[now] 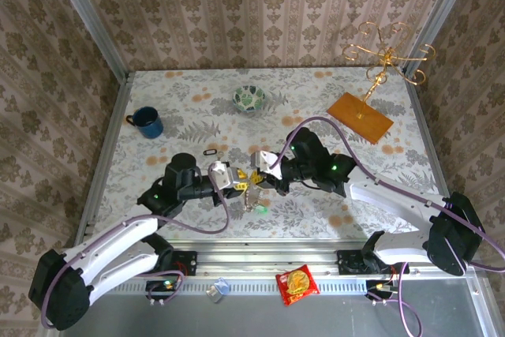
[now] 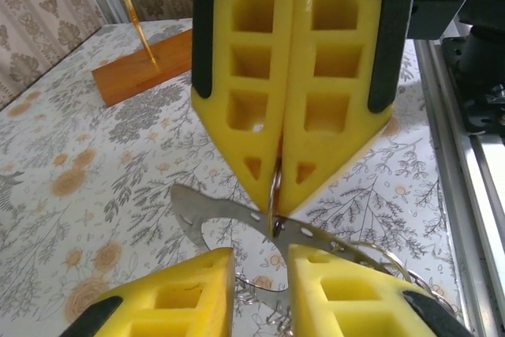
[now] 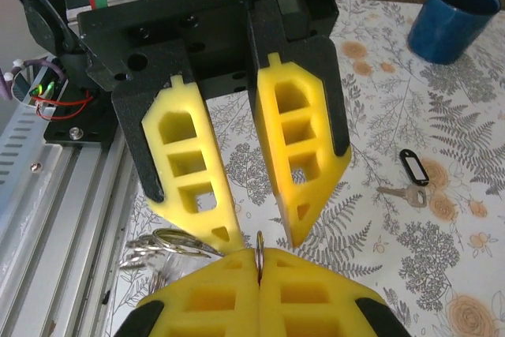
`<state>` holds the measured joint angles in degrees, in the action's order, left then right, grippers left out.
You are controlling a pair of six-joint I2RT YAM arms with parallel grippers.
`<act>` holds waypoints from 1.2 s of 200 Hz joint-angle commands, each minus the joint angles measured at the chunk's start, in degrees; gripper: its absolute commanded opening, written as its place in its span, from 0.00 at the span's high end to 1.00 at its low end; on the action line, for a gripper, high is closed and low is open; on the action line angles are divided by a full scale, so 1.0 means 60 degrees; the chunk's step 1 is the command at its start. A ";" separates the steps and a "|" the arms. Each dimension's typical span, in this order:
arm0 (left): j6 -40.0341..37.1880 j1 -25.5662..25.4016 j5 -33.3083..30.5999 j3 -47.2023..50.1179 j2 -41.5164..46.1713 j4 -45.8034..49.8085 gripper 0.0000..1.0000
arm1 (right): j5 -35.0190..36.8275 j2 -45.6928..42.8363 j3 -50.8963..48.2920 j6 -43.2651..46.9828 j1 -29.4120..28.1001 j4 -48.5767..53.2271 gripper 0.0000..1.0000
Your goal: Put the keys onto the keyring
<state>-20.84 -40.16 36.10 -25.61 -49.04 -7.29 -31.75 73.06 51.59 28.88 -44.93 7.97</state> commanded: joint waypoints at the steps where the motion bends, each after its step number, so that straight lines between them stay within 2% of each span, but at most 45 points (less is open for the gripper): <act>1: -0.0003 -0.0083 0.0502 -0.0328 -0.0070 -0.0409 0.76 | 0.0072 -0.0121 0.0096 0.0353 -0.0127 0.0029 1.00; 17: 0.0053 -0.0102 0.0596 -0.0336 -0.0112 -0.0462 0.76 | 0.0173 -0.0093 0.0108 0.0415 -0.0198 0.0031 1.00; 84: 0.0203 -0.0182 0.0678 -0.0281 -0.0202 -0.0782 0.90 | 0.0393 0.0068 0.0131 0.0650 -0.0420 0.0168 1.00; 140: 0.0302 -0.0224 0.0821 -0.0188 -0.0225 -0.1016 0.90 | 0.0663 0.0289 0.0141 0.0934 -0.0570 0.0311 1.00; 163: 0.0258 -0.0255 0.0912 -0.0172 -0.0265 -0.1127 1.00 | 0.0727 0.0363 0.0182 0.1005 -0.0640 0.0432 1.00; 173: 0.0199 -0.0277 0.0901 -0.0171 -0.0257 -0.1130 1.00 | 0.0846 0.0348 0.0144 0.1002 -0.0633 0.0444 1.00; 200: -0.0034 -0.0348 0.0639 -0.0133 -0.0220 -0.0942 1.00 | 0.1365 0.0169 -0.0029 0.1035 -0.0630 0.0420 0.81; 221: -0.0192 -0.0377 0.0357 -0.0134 -0.0221 -0.0671 1.00 | 0.1683 0.0072 -0.0015 0.1182 -0.0632 0.0750 0.79; 240: -0.0275 -0.0408 0.0273 -0.0214 -0.0250 -0.0457 1.00 | 0.1934 -0.0044 -0.0044 0.1314 -0.0636 0.0943 0.80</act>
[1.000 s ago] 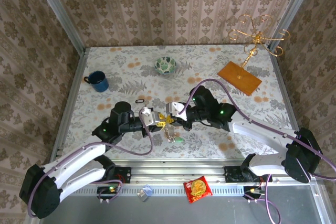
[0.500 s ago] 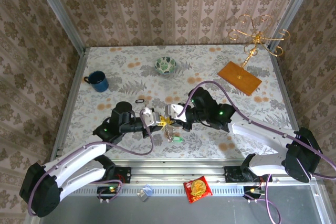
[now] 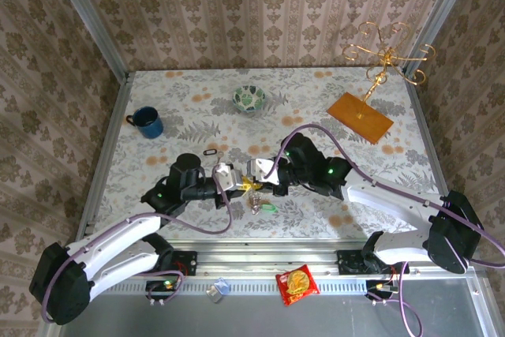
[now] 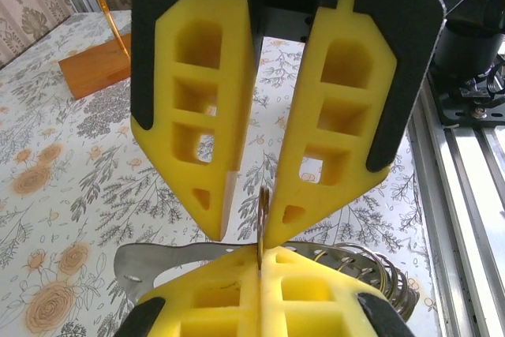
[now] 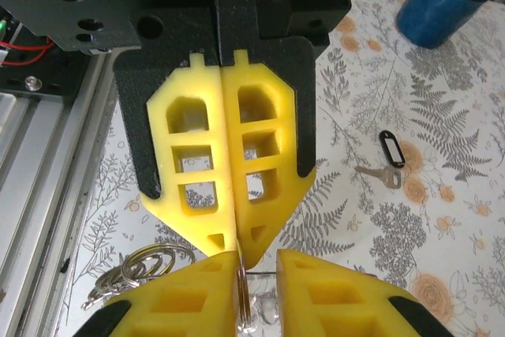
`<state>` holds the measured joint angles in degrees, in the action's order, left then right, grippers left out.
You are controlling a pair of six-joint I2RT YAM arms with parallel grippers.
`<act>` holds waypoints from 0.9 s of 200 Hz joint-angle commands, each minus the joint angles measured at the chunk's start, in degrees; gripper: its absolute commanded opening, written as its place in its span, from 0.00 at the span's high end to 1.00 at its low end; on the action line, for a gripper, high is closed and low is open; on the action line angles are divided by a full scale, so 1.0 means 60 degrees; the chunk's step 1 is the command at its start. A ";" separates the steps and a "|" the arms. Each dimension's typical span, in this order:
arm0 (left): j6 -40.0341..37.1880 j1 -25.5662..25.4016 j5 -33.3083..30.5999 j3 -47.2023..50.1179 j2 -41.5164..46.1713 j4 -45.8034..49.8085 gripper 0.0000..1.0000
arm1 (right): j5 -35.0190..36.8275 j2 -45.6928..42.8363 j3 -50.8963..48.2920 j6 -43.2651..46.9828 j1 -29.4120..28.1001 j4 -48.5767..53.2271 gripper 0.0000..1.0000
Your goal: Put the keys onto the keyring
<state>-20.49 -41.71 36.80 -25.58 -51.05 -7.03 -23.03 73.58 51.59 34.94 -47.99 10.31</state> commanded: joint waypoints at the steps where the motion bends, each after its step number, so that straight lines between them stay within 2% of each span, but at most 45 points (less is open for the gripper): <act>1: -0.0334 -0.0144 0.0161 -0.0211 0.0085 -0.0507 1.00 | 0.0474 -0.0133 -0.0052 0.0317 -0.0129 0.0568 0.80; 54: -0.0496 -0.0207 0.0078 -0.0306 0.0070 -0.0209 1.00 | 0.0385 -0.0241 0.0057 0.0373 -0.0121 0.0999 0.95; 67: -0.0512 -0.0218 -0.0264 -0.0322 0.0058 -0.0199 1.00 | 0.0366 -0.0237 0.0094 0.0402 -0.0125 0.1114 1.00; 100: -0.0417 -0.0284 -0.0393 -0.0354 -0.0060 -0.0148 1.00 | 0.0131 -0.0252 0.0051 0.0233 -0.0118 0.0959 1.00; 120: -0.0371 -0.0360 -0.0365 -0.0387 -0.0228 -0.0133 0.87 | -0.0076 -0.0241 0.0013 0.0027 -0.0121 0.0659 1.00; 142: -0.0364 -0.0429 -0.0335 -0.0394 -0.0325 -0.0215 0.79 | -0.0303 -0.0204 0.0010 -0.0108 -0.0154 0.0437 1.00; 166: -0.0362 -0.0453 -0.0294 -0.0380 -0.0344 -0.0370 0.78 | -0.0407 -0.0100 0.0013 -0.0124 -0.0221 0.0363 1.00; 180: -0.0387 -0.0449 -0.0156 -0.0368 -0.0322 -0.0467 0.82 | -0.0393 -0.0055 -0.0014 -0.0123 -0.0252 0.0327 1.00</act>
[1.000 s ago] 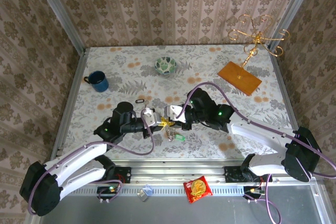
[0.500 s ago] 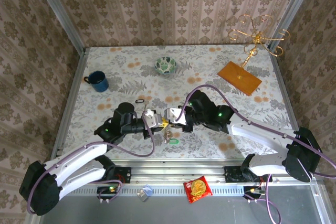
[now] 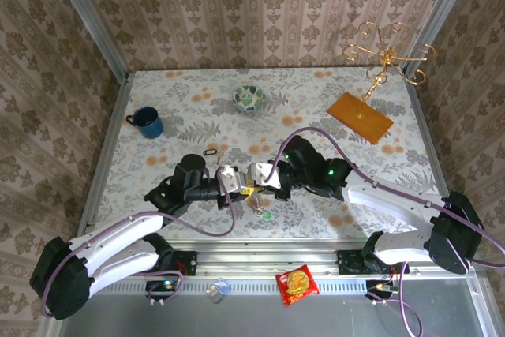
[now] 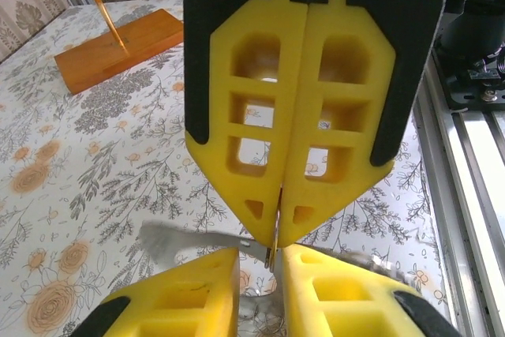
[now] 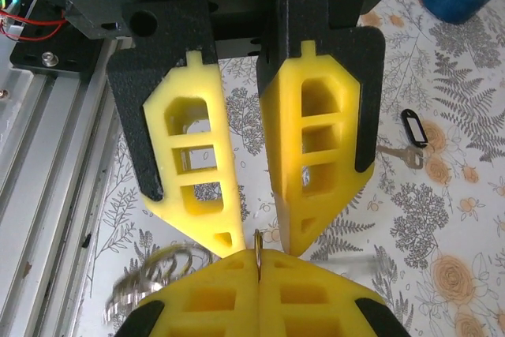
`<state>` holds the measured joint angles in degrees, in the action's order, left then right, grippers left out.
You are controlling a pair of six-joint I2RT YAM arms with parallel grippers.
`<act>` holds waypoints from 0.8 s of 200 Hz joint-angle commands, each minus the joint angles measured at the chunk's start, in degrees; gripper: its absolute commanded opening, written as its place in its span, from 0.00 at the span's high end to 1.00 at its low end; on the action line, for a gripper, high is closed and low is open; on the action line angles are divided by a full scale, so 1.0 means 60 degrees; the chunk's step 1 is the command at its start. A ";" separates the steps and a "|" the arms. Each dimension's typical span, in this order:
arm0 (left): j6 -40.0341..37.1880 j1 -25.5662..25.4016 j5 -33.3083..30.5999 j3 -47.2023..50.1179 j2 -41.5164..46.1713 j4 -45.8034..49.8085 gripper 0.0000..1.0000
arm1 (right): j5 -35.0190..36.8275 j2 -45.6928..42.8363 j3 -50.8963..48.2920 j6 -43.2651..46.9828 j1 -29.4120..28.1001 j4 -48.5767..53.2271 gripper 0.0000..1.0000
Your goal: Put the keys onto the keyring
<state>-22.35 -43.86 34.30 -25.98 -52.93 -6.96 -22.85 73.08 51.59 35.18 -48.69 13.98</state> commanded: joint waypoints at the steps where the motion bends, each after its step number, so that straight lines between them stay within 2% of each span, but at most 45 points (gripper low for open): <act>1: -0.0073 -0.0097 0.0266 -0.0308 -0.0010 -0.0479 0.83 | -0.0416 0.0033 -0.0014 -0.0164 -0.0141 -0.0289 1.00; 26: -0.0164 -0.0103 0.0362 -0.0285 0.0081 -0.0521 1.00 | -0.0191 -0.0025 -0.0102 -0.0148 -0.0141 -0.0301 1.00; 47: -0.0211 -0.0103 0.0362 -0.0215 0.0182 -0.0524 1.00 | 0.0245 -0.0244 -0.0279 -0.0025 -0.0138 -0.0184 0.86; 71: -0.0266 -0.0102 0.0247 -0.0204 0.0200 -0.0424 1.00 | 0.0600 -0.0622 -0.0348 0.0178 -0.0036 0.0311 0.74; 126: -0.0384 -0.0121 0.0115 -0.0343 0.0149 -0.0148 1.00 | 0.1163 -0.1655 -0.0788 0.0291 0.0187 0.0862 0.72; 160: -0.0420 -0.0170 0.0099 -0.0390 0.0114 -0.0132 1.00 | 0.1023 -0.1803 -0.0952 0.0041 0.0196 0.0604 0.72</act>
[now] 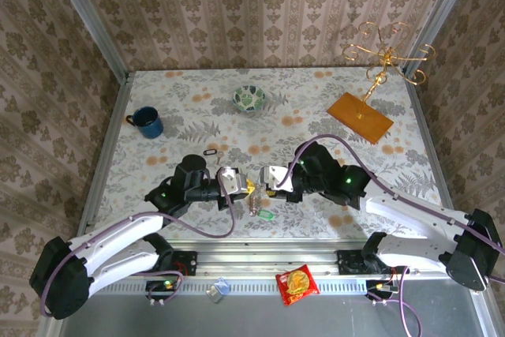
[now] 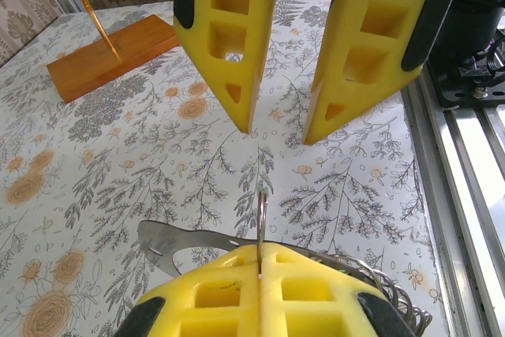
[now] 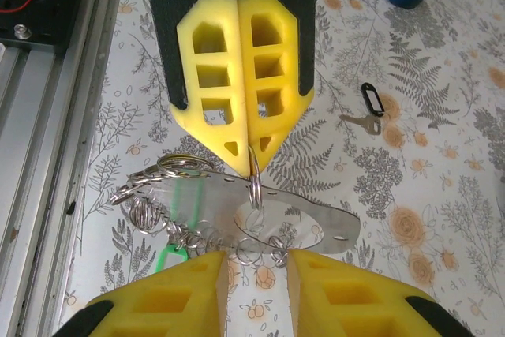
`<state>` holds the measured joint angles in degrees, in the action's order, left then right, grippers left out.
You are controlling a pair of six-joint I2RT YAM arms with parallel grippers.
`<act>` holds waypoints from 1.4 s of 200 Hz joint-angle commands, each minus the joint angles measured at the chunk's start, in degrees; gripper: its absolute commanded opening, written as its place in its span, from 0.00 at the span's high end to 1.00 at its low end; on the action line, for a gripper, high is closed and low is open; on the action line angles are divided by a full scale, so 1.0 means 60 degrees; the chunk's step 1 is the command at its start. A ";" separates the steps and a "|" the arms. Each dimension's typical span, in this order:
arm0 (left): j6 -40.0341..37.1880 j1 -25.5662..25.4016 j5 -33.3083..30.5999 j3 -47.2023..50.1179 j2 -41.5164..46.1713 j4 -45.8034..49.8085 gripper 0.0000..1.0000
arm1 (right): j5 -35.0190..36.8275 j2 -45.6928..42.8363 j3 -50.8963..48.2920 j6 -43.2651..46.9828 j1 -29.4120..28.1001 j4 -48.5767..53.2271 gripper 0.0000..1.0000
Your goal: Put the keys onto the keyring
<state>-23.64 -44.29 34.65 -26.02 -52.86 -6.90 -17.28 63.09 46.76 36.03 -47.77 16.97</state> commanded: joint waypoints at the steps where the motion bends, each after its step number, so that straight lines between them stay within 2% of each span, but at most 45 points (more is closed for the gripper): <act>1: -0.0206 -0.0100 0.0047 -0.0389 0.0099 -0.0142 1.00 | 0.0088 -0.0141 -0.0147 -0.0109 0.0047 0.0096 0.72; 87: -0.0264 -0.0193 -0.0043 -0.0497 0.0021 -0.0008 1.00 | -0.0524 0.0665 0.0232 -0.0431 -0.0052 -0.0460 0.72; 131: -0.0256 -0.0218 -0.0061 -0.0497 -0.0027 -0.0026 1.00 | -0.0458 0.0946 0.0350 -0.0554 -0.0110 -0.0811 0.74; 223: -0.0334 -0.0250 -0.0107 -0.0497 -0.0039 0.0065 1.00 | -0.0830 0.0870 0.0360 -0.0684 -0.0133 -0.0850 0.76; 280: -0.0329 -0.0264 -0.0059 -0.0497 -0.0037 0.0080 1.00 | -0.0782 0.0892 0.0372 -0.0691 -0.0134 -0.0911 0.85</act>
<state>-24.29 -45.36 33.76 -26.81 -52.90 -6.02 -20.69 68.75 46.89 32.56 -48.27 12.60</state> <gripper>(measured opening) 0.053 0.170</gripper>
